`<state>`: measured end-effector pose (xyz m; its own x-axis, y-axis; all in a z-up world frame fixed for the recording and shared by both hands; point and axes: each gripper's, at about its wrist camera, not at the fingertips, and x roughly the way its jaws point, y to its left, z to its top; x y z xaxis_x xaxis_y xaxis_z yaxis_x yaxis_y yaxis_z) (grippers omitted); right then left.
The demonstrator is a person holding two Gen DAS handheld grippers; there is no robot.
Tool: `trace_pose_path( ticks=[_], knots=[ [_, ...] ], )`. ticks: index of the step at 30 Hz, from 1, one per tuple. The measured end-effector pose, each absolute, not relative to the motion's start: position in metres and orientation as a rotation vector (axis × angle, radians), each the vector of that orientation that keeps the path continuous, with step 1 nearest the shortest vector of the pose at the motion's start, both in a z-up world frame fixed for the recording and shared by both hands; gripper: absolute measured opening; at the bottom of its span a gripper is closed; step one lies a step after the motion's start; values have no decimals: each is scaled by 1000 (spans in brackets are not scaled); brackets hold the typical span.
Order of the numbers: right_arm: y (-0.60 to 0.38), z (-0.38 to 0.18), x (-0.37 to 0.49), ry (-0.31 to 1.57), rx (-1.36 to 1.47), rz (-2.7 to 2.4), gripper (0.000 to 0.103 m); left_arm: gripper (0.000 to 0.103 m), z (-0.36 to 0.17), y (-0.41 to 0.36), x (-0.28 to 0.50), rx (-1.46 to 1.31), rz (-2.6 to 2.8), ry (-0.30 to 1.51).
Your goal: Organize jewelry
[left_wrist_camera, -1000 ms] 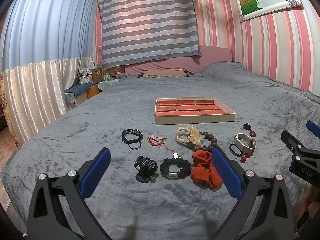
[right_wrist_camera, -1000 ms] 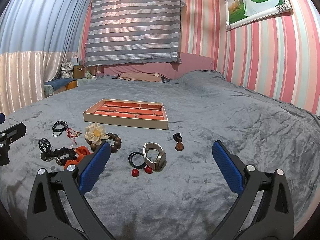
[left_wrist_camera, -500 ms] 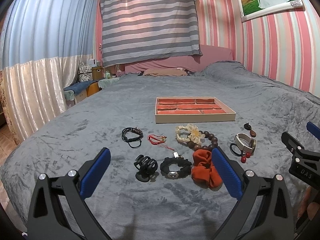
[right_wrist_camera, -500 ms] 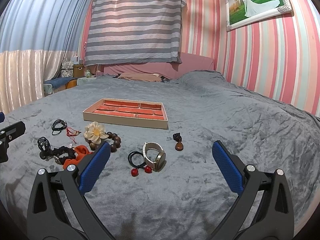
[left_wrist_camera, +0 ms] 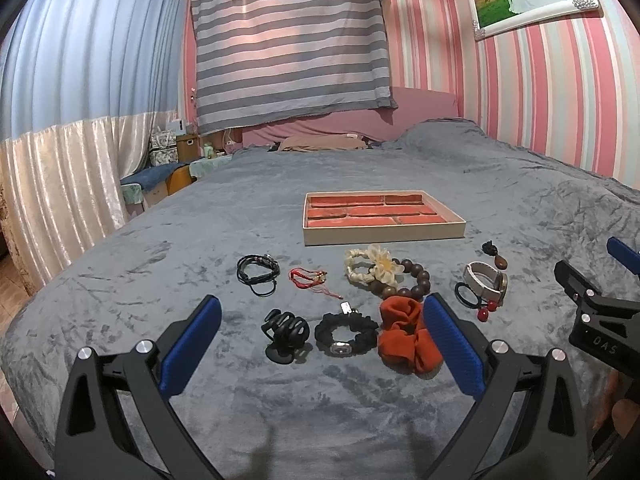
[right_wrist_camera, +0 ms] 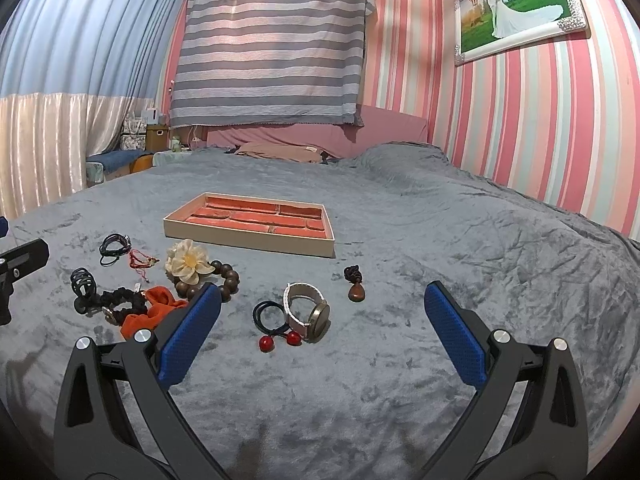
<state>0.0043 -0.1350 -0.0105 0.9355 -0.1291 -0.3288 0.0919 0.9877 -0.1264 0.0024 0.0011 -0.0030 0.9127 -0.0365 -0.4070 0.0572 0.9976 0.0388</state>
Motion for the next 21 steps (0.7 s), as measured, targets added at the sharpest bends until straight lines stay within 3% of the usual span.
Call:
trace_pose_path(
  ticks=[21],
  knots=[
    [-148, -14, 31, 422, -122, -101, 99, 99, -9, 10, 38, 2, -32, 535]
  ],
)
